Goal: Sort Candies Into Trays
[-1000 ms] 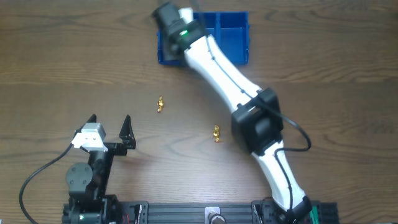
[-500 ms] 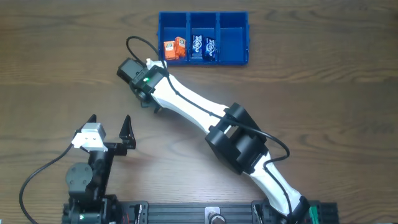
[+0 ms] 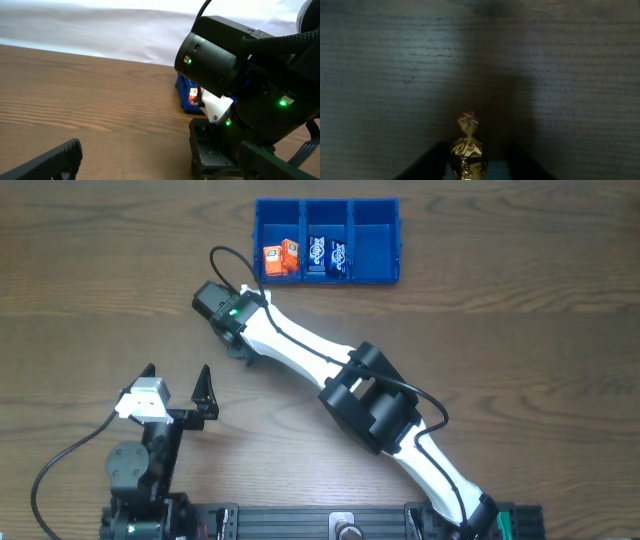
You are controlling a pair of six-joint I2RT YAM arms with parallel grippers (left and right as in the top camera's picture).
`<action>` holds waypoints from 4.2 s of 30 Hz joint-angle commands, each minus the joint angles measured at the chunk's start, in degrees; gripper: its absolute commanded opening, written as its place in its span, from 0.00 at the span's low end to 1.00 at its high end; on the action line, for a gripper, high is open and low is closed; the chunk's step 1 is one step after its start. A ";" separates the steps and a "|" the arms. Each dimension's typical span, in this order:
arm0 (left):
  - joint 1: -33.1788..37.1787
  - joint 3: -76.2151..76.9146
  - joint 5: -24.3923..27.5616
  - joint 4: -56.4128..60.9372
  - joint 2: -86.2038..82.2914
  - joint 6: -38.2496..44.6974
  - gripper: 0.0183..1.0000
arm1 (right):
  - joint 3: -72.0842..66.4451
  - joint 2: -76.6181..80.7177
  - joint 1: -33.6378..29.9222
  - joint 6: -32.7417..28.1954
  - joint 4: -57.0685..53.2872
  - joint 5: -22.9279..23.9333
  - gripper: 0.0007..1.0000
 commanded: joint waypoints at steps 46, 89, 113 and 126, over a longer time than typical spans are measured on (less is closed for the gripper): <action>0.35 -1.18 0.59 -1.86 -0.33 0.59 1.00 | -35.71 -35.76 -17.42 -21.11 12.13 -2.16 0.73; 0.35 -1.18 0.59 -1.86 -0.33 0.59 1.00 | -53.88 -42.53 -11.06 -10.93 14.23 -1.64 0.19; 0.35 -1.18 0.59 -1.86 -0.33 0.59 1.00 | -8.22 -16.39 -32.28 -31.21 15.78 2.93 0.66; 0.35 -1.18 0.59 -1.86 -0.33 0.59 1.00 | -68.91 -58.75 -21.55 -17.09 17.79 -1.79 0.66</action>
